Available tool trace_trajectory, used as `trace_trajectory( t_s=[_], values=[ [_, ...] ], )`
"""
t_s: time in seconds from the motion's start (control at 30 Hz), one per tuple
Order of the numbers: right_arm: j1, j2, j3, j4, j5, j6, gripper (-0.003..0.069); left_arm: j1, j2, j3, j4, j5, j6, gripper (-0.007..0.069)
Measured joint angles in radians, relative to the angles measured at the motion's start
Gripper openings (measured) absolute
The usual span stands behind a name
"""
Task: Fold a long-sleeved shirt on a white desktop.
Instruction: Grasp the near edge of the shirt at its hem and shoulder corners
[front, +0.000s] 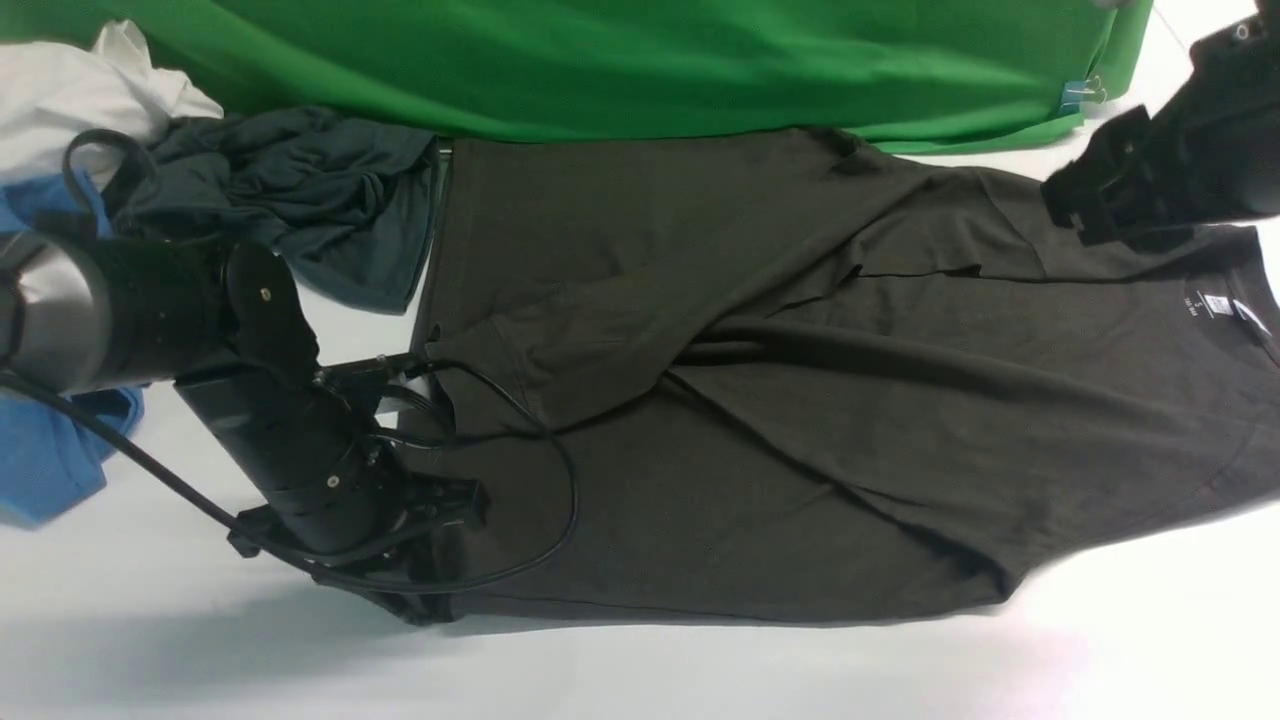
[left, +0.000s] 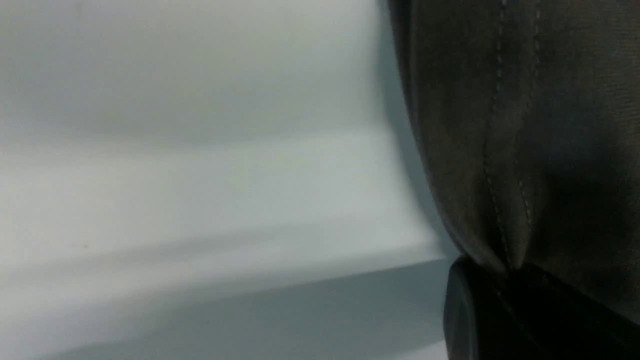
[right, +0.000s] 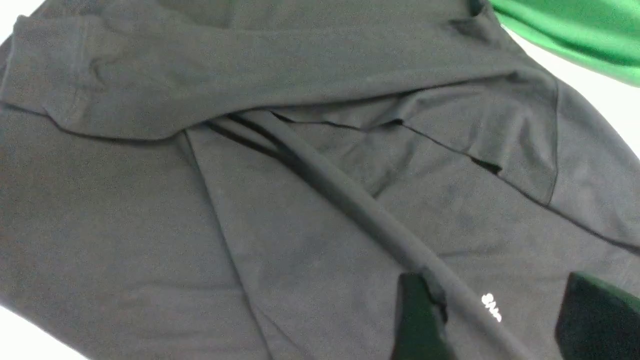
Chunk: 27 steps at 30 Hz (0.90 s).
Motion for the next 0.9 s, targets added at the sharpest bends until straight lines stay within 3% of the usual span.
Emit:
trace_trajectory(
  t_s=[0.3, 0.63, 0.77, 0.9],
  values=[
    [0.000, -0.001, 0.156, -0.003, 0.044, 0.002, 0.0395, 0.000, -0.122, 0.125, 0.019, -0.045, -0.008, 0.0043],
    [0.000, -0.036, 0.216, -0.003, 0.224, -0.021, 0.0395, 0.000, -0.360, 0.281, 0.208, -0.030, -0.195, 0.0043],
    [0.000, -0.077, 0.251, 0.001, 0.244, -0.091, 0.0395, 0.000, -0.433, 0.301, 0.262, -0.002, -0.244, 0.0043],
    [0.015, -0.081, 0.340, 0.025, 0.213, -0.245, 0.0395, 0.000, -0.455, 0.301, 0.264, 0.000, -0.245, 0.0043]
  ],
)
